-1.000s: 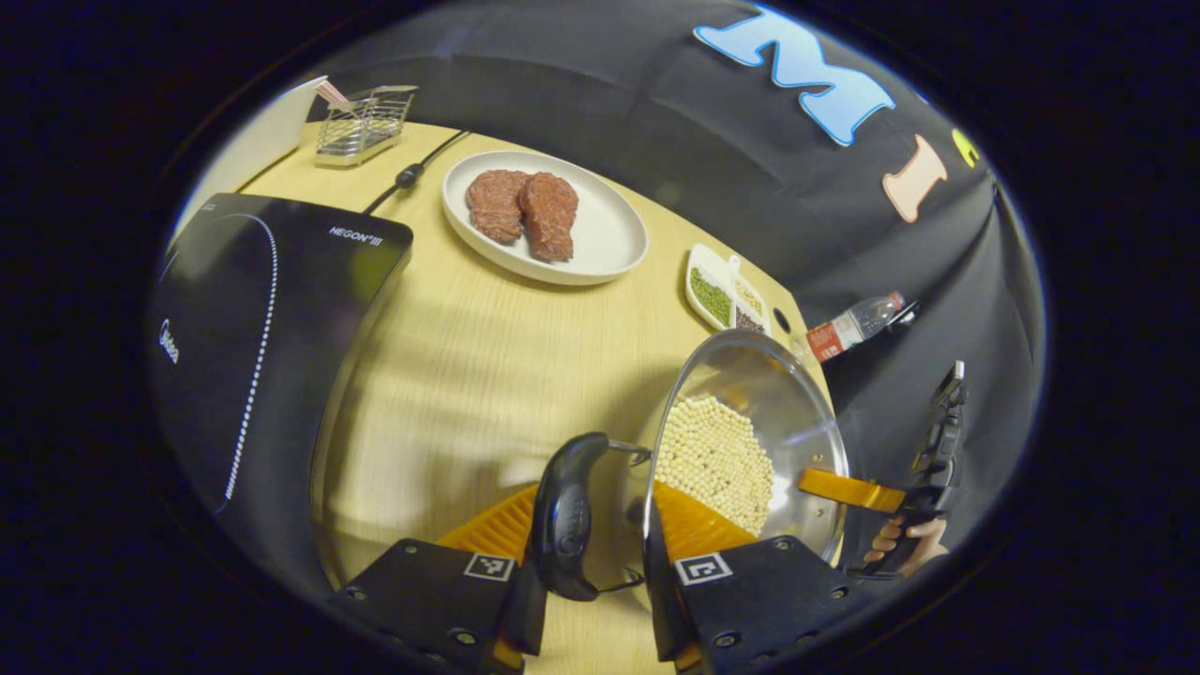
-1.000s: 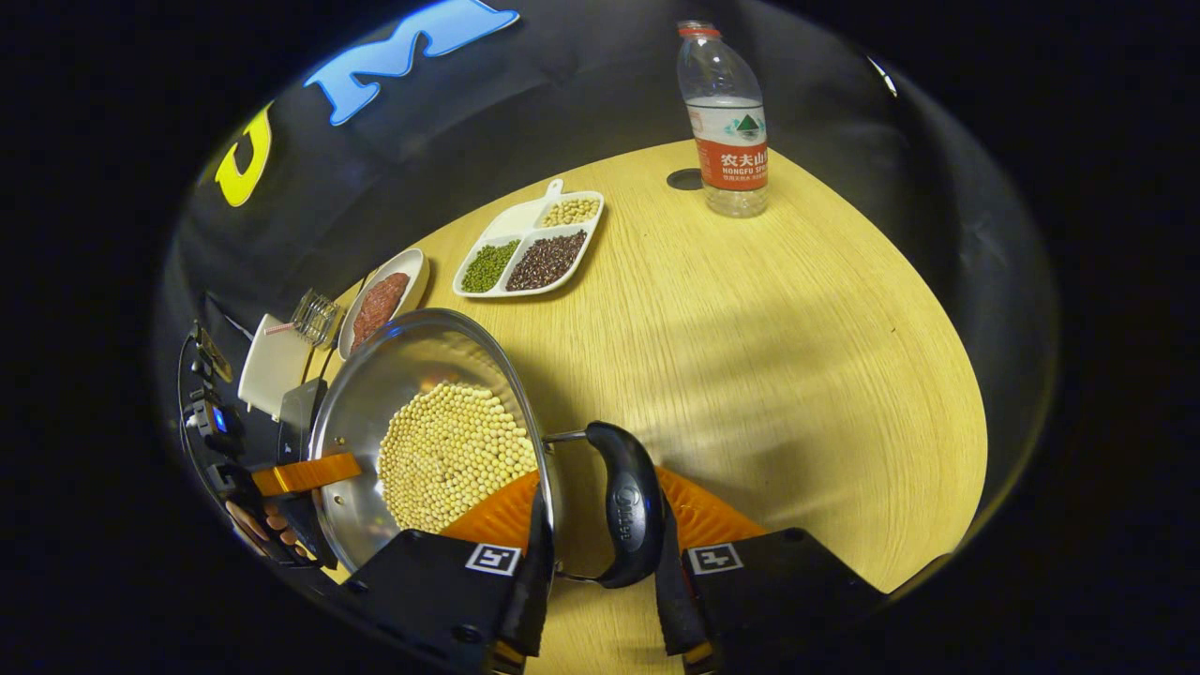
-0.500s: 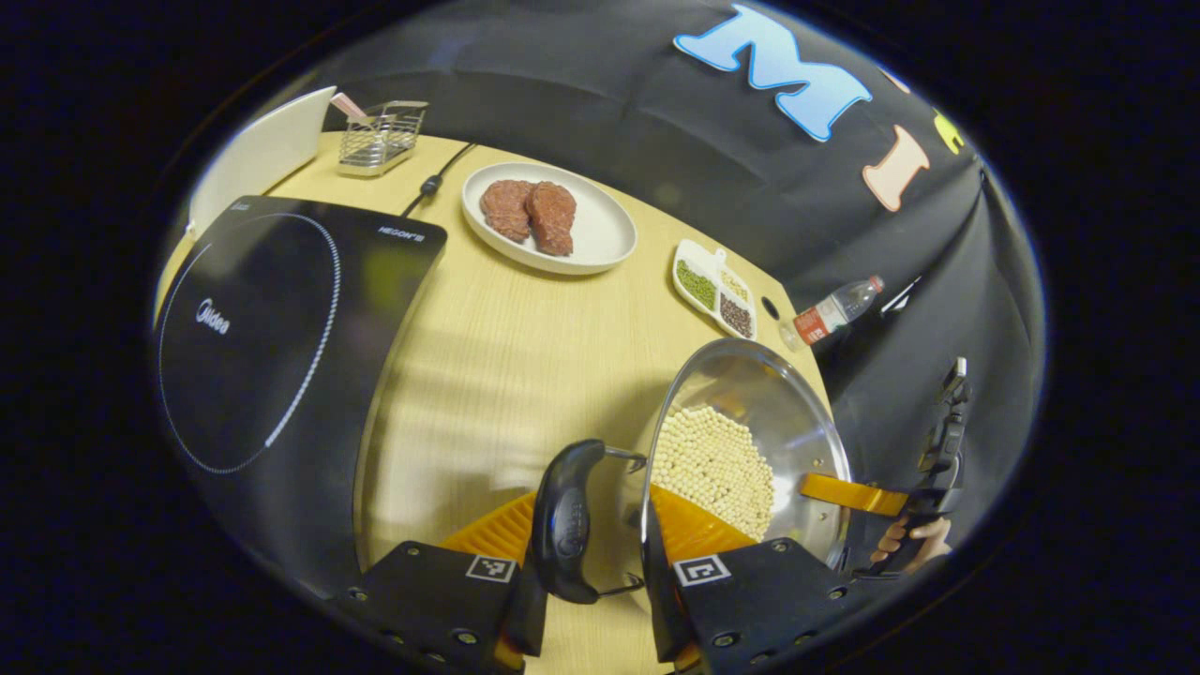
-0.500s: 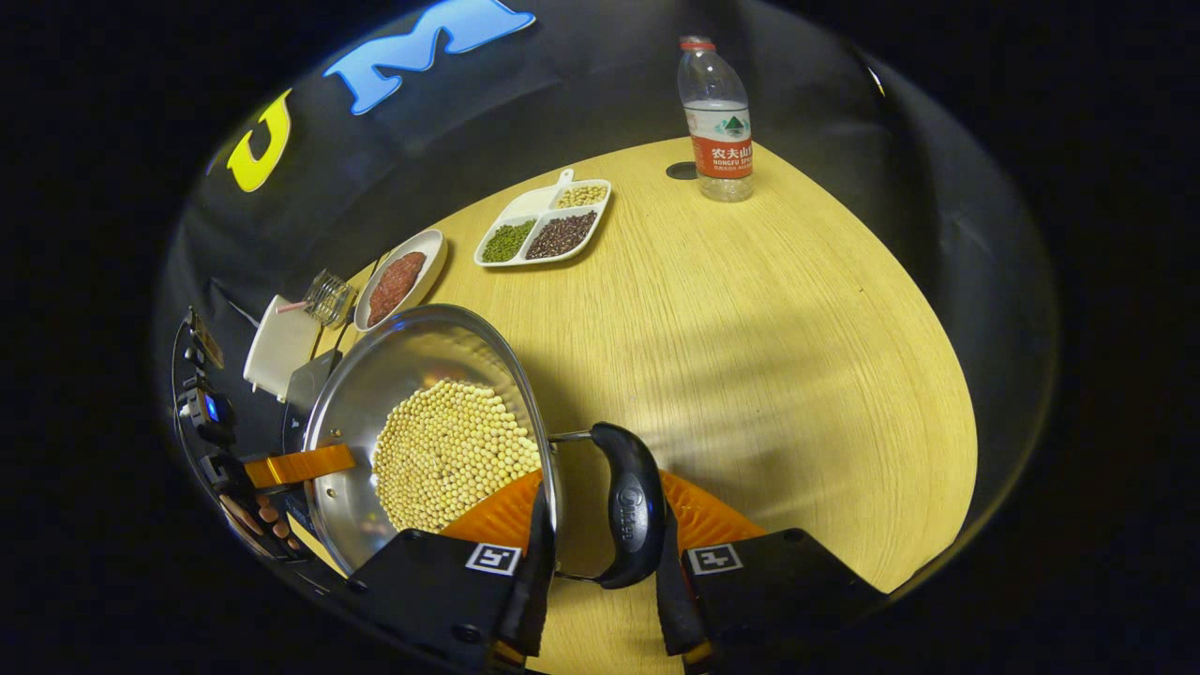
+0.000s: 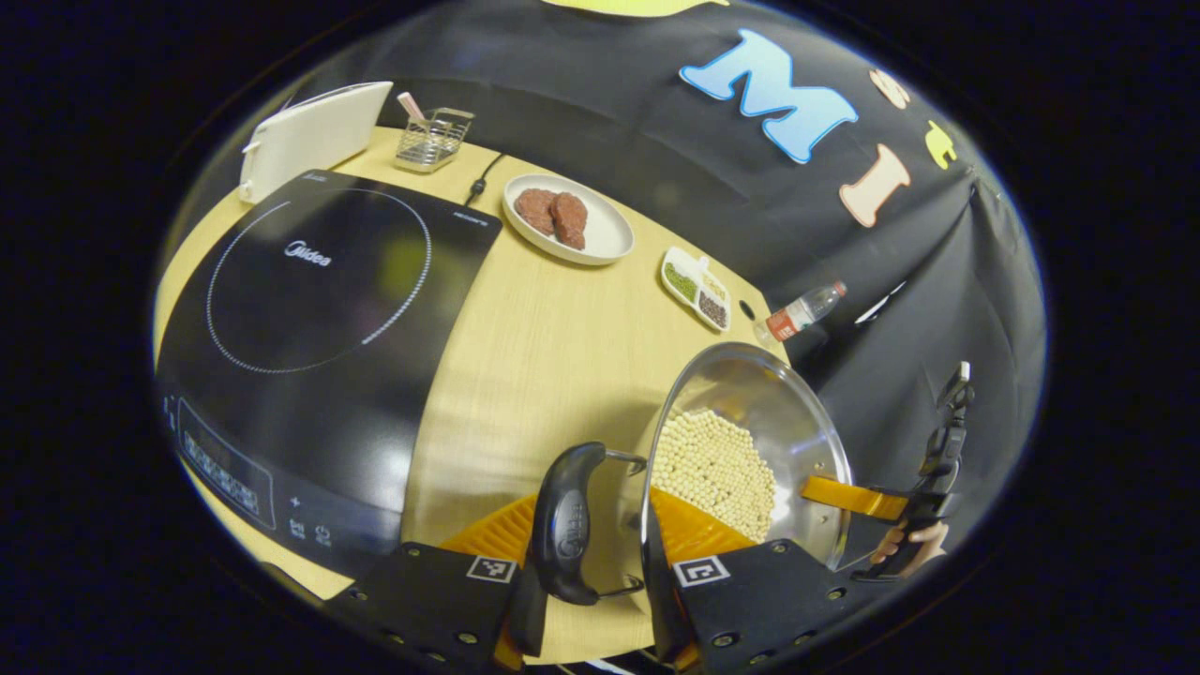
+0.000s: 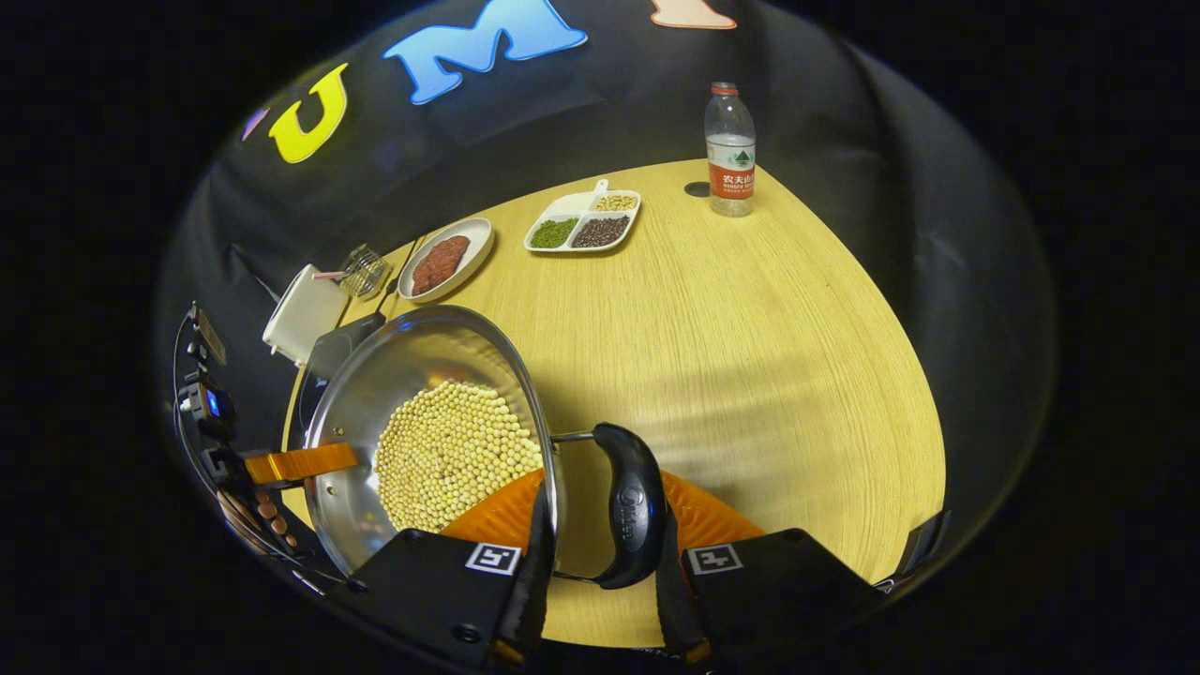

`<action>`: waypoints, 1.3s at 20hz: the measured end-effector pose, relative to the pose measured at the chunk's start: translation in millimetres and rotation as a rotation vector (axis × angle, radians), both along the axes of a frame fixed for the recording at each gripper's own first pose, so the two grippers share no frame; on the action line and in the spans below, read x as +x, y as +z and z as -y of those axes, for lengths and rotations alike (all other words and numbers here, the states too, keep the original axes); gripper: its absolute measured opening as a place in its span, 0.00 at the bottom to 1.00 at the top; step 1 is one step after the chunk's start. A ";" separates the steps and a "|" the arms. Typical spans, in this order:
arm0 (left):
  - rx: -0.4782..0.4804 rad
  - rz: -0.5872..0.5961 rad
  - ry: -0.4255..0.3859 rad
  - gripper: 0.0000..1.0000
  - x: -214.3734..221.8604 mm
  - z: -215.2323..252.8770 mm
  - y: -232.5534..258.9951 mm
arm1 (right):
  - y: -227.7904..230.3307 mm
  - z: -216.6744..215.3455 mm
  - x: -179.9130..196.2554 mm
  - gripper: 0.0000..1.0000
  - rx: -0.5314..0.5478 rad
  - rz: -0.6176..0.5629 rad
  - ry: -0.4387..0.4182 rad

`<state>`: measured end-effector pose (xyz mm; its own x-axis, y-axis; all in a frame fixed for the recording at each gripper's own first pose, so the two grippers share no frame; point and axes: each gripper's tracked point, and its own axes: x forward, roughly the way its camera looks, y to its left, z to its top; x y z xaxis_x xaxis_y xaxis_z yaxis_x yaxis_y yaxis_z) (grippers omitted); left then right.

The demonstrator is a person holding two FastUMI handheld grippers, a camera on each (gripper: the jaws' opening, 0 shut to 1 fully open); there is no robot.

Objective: First push the handle of the pot to place it horizontally, then grasp the pot with both hands and set it on the induction cooktop.

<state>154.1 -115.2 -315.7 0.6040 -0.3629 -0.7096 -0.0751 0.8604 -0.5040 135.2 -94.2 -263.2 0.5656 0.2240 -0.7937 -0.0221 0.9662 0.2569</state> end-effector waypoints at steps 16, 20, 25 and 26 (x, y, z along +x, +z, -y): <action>0.052 0.065 0.086 0.42 -60.7 -142.4 37.7 | 26.7 -137.0 -35.1 0.50 0.035 0.039 0.066; 0.058 0.089 0.118 0.49 -54.5 -195.3 49.6 | 36.1 -187.5 -18.9 0.50 0.056 0.065 0.096; 0.060 0.107 0.135 0.42 -35.7 -257.2 51.1 | 40.3 -241.2 1.8 0.50 0.079 0.078 0.111; 0.058 0.104 0.144 0.49 -30.4 -268.7 49.3 | 40.5 -251.4 6.9 0.50 0.088 0.078 0.114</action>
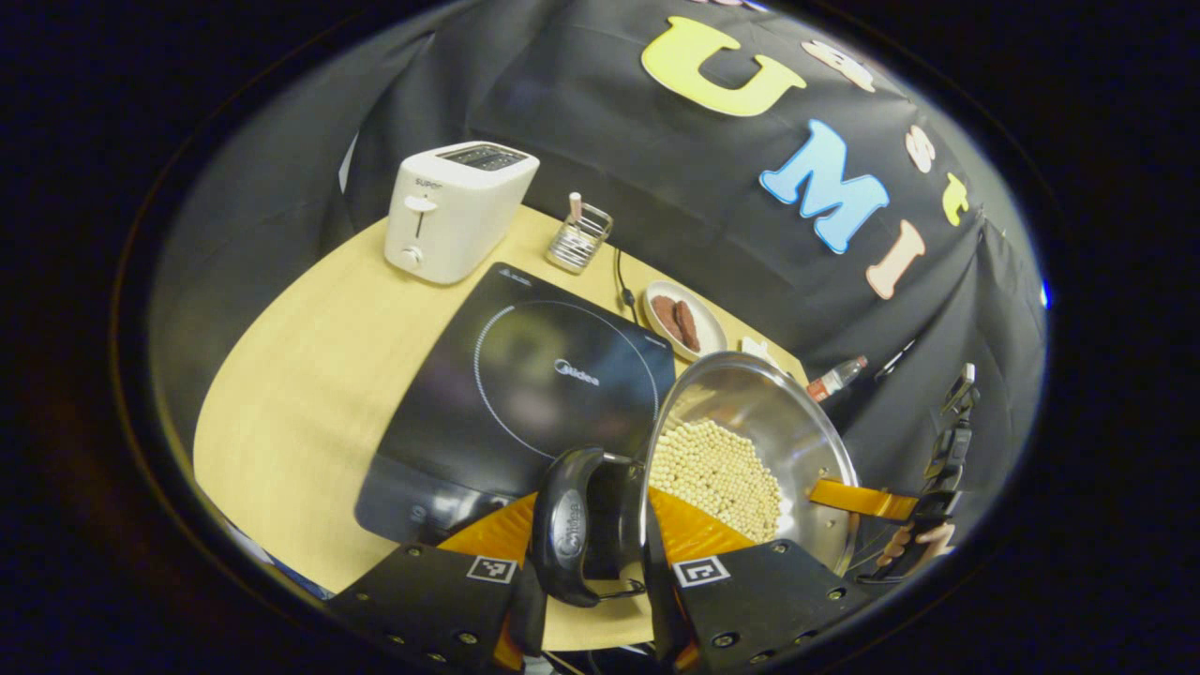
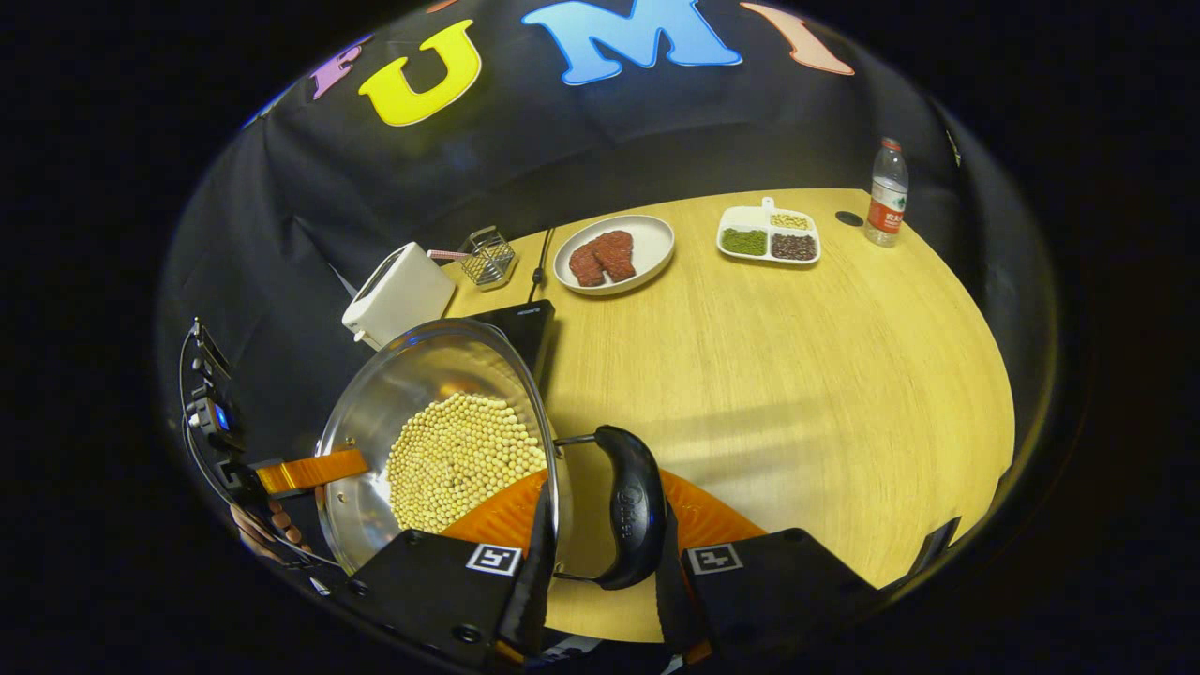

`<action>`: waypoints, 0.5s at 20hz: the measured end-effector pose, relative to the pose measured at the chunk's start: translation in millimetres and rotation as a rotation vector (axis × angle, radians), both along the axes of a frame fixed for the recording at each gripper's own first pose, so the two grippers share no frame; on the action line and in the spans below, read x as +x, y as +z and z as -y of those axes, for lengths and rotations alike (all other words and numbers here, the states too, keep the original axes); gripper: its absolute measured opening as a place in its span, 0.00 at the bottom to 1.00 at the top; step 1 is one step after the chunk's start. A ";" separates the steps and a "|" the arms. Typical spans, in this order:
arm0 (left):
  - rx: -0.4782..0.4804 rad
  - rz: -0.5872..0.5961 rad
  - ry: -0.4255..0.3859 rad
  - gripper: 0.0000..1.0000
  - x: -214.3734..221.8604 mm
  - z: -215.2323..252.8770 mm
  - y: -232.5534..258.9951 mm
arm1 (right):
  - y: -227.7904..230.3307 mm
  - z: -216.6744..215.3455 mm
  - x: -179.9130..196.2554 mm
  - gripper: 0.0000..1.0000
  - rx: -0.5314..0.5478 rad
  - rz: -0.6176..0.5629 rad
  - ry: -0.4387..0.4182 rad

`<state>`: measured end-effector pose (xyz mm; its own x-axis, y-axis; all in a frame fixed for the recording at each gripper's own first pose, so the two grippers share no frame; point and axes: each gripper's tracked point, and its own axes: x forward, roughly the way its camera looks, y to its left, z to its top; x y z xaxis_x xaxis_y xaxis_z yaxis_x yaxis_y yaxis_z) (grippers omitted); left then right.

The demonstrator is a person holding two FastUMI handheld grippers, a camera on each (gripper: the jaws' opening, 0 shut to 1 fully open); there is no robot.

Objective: First push the handle of the pot to place it horizontally, then grasp the pot with both hands and set it on the induction cooktop.

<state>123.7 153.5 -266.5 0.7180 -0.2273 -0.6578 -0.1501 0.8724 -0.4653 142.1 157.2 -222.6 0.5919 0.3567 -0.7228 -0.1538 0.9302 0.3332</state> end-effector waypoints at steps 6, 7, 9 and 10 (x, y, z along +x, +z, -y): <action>-0.001 -0.003 0.031 0.46 26.1 -50.2 -5.8 | -1.3 -46.9 35.5 0.46 0.007 -0.013 0.020; -0.001 -0.001 0.033 0.46 35.4 -59.3 -9.8 | -2.5 -54.3 42.7 0.50 0.008 -0.009 0.023; 0.002 0.001 0.038 0.47 50.7 -72.0 -14.7 | -4.3 -68.7 56.4 0.50 0.014 -0.006 0.019; 0.007 0.002 0.038 0.48 58.6 -78.7 -17.3 | -7.2 -74.7 63.7 0.50 0.018 -0.008 0.017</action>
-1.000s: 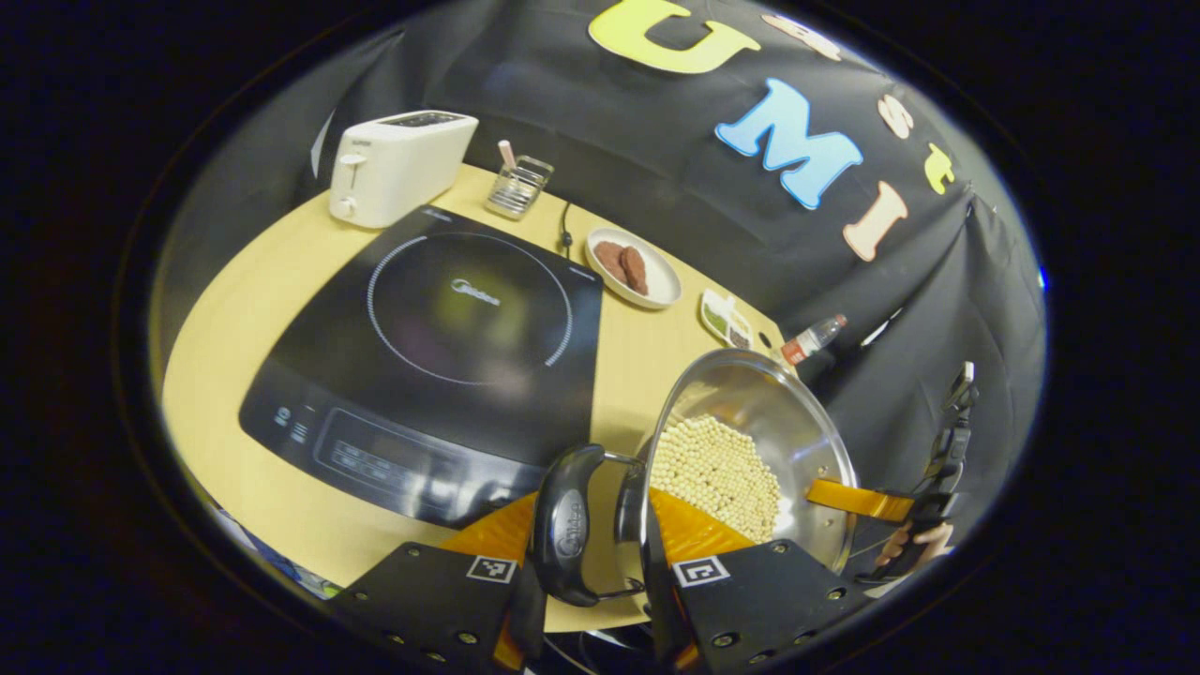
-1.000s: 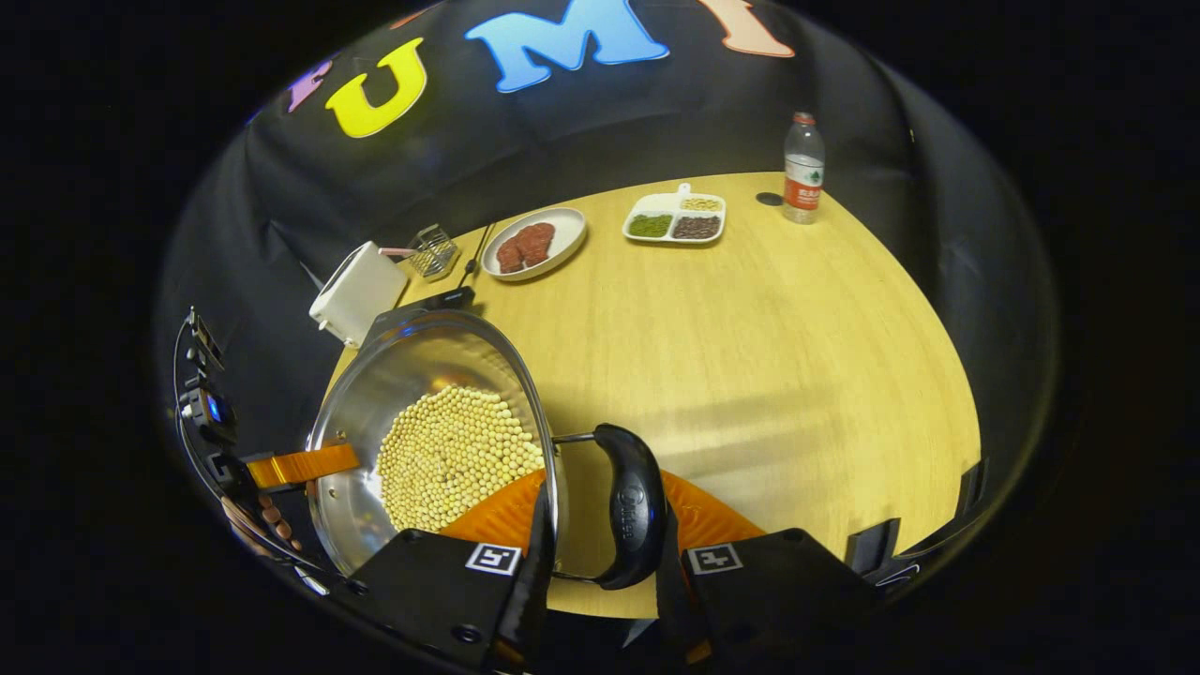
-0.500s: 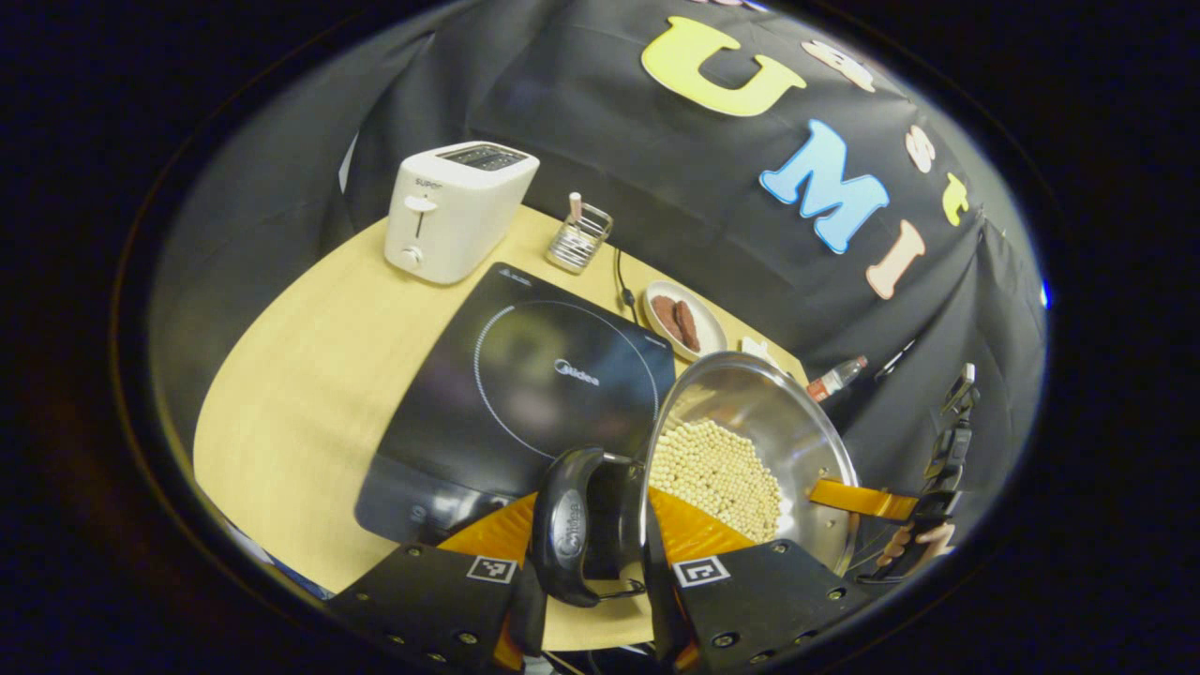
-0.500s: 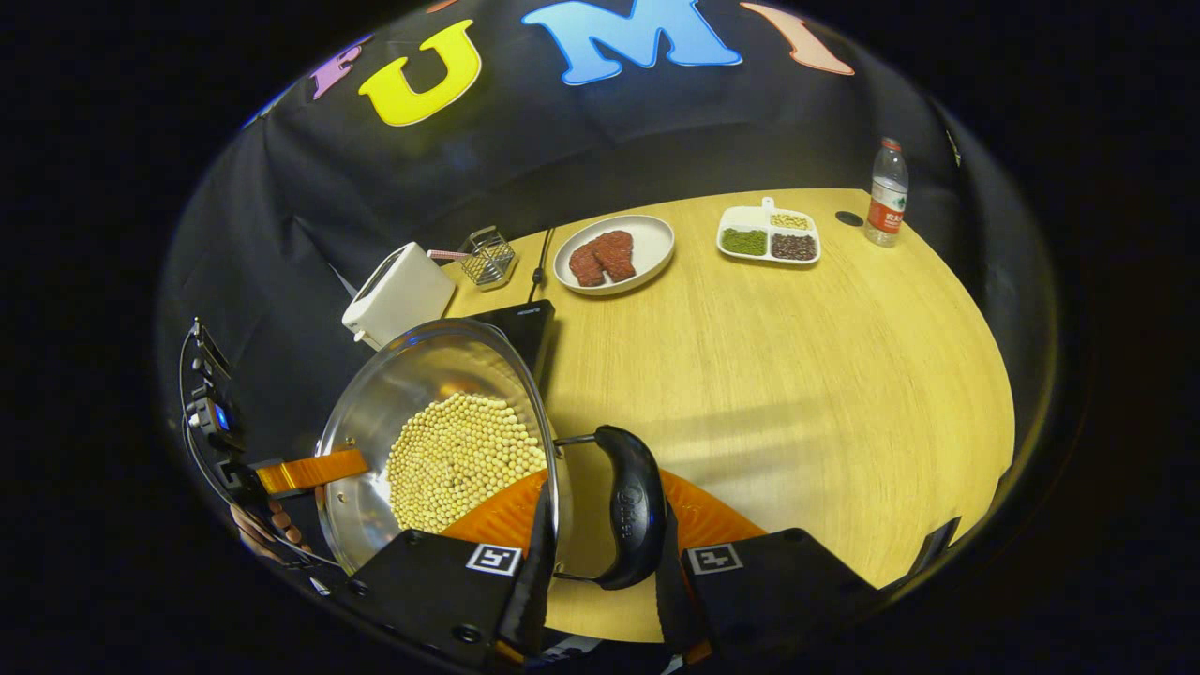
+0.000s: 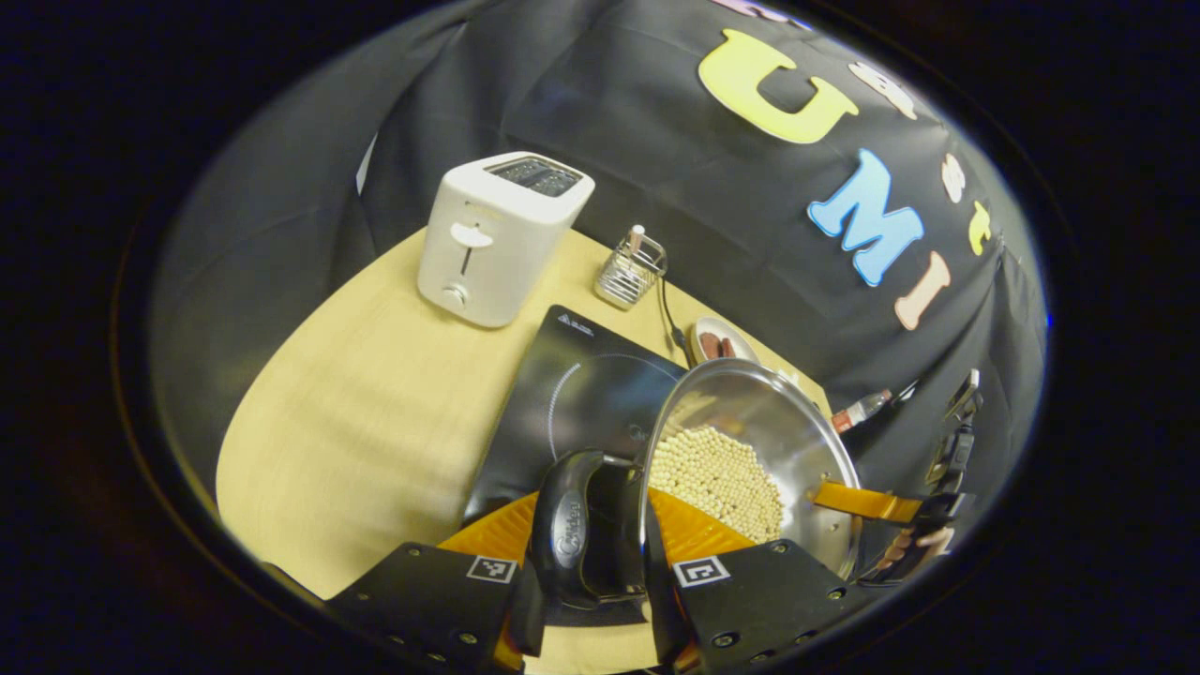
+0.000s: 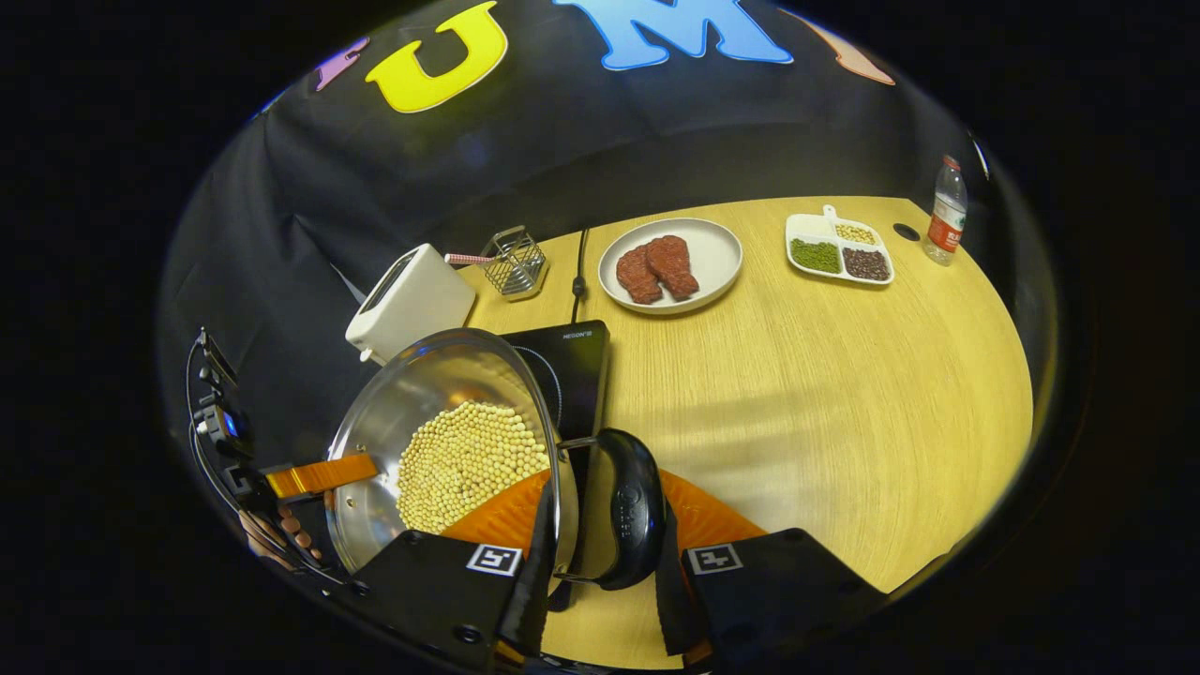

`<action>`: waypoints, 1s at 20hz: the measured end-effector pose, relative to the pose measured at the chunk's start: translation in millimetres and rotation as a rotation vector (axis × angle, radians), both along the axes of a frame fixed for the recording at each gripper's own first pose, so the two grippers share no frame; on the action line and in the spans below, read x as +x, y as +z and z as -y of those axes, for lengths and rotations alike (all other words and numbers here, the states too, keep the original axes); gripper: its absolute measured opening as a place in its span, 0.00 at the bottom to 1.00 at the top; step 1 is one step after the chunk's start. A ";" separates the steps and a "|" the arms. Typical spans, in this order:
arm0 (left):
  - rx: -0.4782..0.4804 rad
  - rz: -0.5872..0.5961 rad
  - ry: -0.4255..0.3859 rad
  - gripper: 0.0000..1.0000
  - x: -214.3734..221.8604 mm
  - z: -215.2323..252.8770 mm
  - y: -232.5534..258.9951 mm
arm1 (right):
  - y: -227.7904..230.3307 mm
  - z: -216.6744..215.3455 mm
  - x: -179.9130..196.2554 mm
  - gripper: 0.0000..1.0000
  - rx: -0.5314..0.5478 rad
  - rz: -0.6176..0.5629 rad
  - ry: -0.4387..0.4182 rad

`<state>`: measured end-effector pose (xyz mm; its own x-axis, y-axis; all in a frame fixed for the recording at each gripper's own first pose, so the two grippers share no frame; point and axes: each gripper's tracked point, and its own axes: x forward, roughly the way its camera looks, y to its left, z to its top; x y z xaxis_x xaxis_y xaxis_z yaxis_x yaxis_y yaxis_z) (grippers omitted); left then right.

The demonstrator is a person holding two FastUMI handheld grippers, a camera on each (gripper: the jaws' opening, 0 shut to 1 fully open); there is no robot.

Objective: First push the handle of the pot to place it horizontally, then grasp the pot with both hands and set it on the induction cooktop.

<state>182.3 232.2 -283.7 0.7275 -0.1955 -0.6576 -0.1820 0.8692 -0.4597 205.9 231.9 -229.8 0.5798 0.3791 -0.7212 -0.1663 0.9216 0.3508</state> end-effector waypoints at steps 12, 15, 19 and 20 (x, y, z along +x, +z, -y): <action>0.037 0.028 -0.046 0.48 76.9 -34.6 -31.2 | -30.8 -32.9 55.1 0.46 0.041 -0.024 -0.071; 0.045 0.037 -0.054 0.49 86.0 -35.0 -34.8 | -36.6 -34.1 62.1 0.46 0.047 -0.017 -0.076; 0.041 0.045 -0.052 0.46 88.7 -38.5 -32.2 | -39.9 -36.1 66.8 0.46 0.061 -0.012 -0.074; 0.037 0.046 -0.049 0.49 88.6 -40.4 -31.5 | -39.4 -36.4 67.1 0.48 0.063 -0.009 -0.071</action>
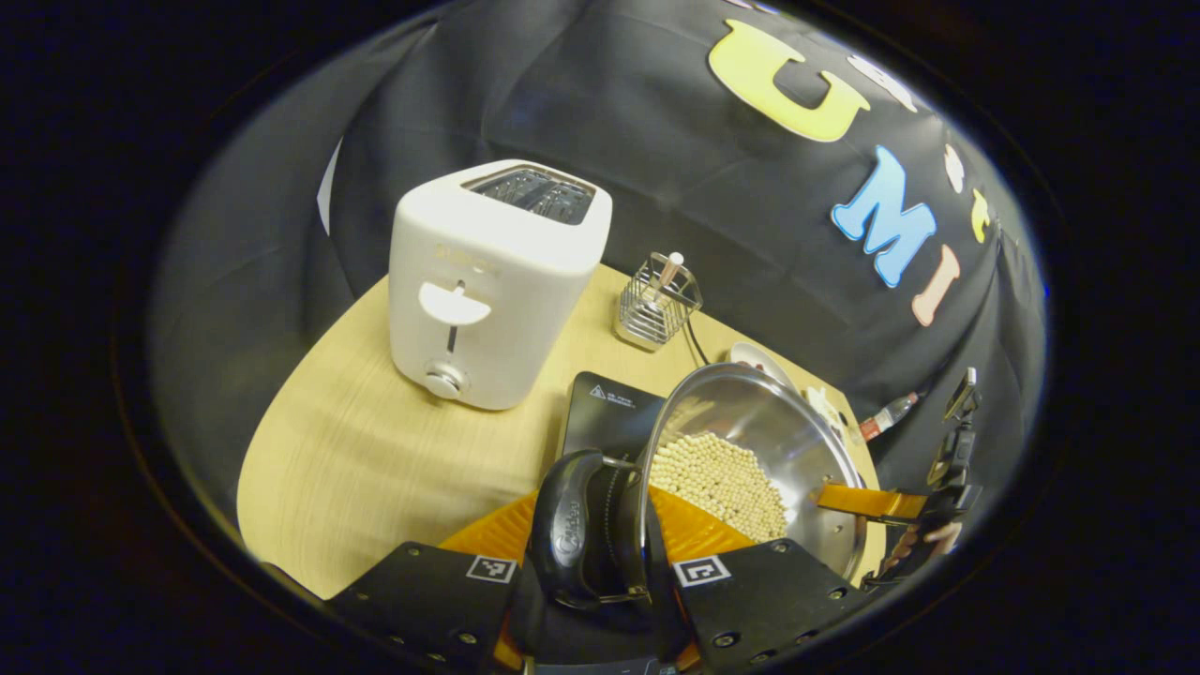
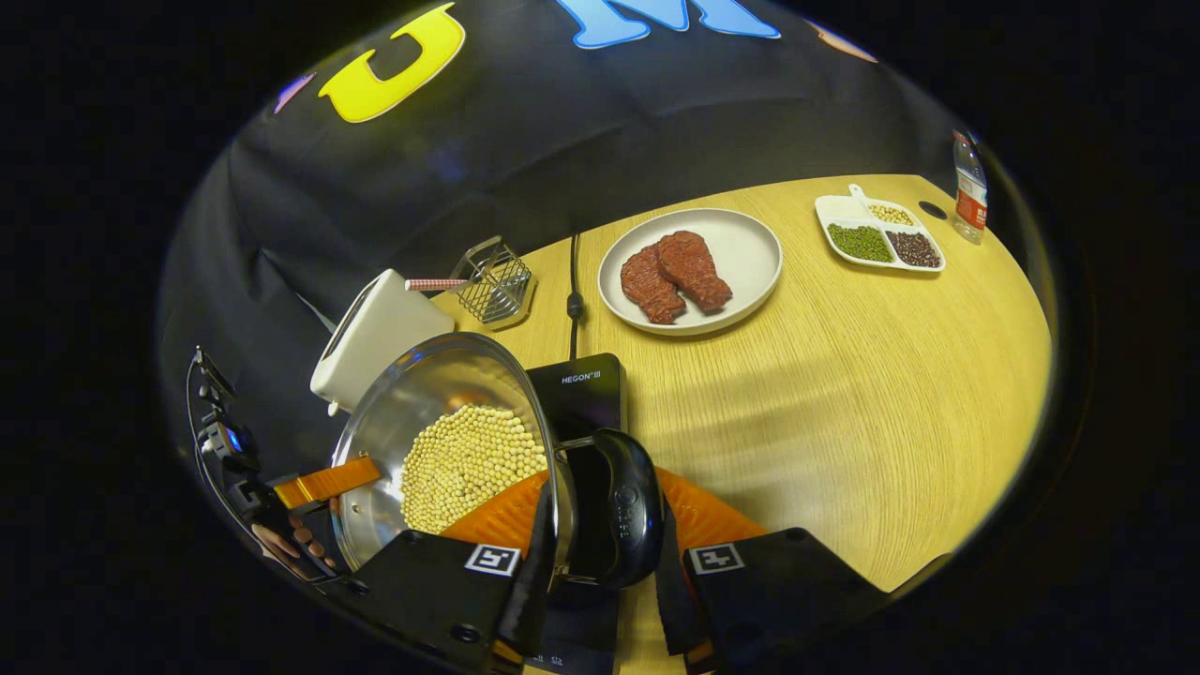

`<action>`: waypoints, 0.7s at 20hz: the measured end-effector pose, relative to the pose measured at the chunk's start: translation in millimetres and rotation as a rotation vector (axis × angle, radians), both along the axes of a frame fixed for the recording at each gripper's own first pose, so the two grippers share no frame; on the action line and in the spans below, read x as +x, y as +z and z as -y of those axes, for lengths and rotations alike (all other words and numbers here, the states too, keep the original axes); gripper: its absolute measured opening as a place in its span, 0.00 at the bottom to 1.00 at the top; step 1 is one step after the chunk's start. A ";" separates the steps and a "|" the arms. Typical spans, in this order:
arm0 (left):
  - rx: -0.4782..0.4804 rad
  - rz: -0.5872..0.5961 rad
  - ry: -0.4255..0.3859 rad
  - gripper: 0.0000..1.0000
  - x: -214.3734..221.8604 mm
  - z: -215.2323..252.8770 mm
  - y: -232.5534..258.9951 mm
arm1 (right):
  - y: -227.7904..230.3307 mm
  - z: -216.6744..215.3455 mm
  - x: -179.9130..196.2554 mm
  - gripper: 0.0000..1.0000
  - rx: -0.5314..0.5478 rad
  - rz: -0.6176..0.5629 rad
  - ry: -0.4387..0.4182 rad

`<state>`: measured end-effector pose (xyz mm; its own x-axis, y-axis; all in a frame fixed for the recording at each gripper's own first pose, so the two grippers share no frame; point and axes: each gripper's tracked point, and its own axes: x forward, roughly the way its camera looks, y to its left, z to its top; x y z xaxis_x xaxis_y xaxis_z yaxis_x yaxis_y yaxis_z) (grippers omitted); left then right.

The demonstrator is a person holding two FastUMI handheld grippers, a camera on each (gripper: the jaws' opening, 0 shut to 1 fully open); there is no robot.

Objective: First push the handle of the pot to place it horizontally, then grasp the pot with both hands and set it on the induction cooktop.

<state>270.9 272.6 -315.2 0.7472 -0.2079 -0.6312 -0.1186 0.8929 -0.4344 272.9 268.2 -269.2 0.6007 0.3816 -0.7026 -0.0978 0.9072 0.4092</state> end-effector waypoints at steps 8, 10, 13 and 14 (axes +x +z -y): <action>0.004 -0.028 0.005 0.50 3.6 -2.4 -5.0 | -1.6 1.2 -1.9 0.57 0.007 -0.023 -0.001; 0.009 -0.042 0.019 0.46 4.9 -3.8 -5.3 | 1.8 1.8 -2.2 0.53 0.008 -0.015 -0.007; 0.040 -0.066 0.026 0.64 4.2 -3.7 -7.8 | 7.2 4.7 -6.9 0.71 0.012 -0.013 0.007; 0.054 -0.068 0.031 0.55 4.5 -5.4 -7.2 | 8.8 7.0 -9.5 0.81 0.012 -0.014 0.014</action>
<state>275.4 278.0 -322.4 0.7080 -0.1495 -0.6902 -0.1742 0.9102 -0.3758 263.4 261.2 -260.4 0.5852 0.3988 -0.7060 -0.1049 0.9006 0.4218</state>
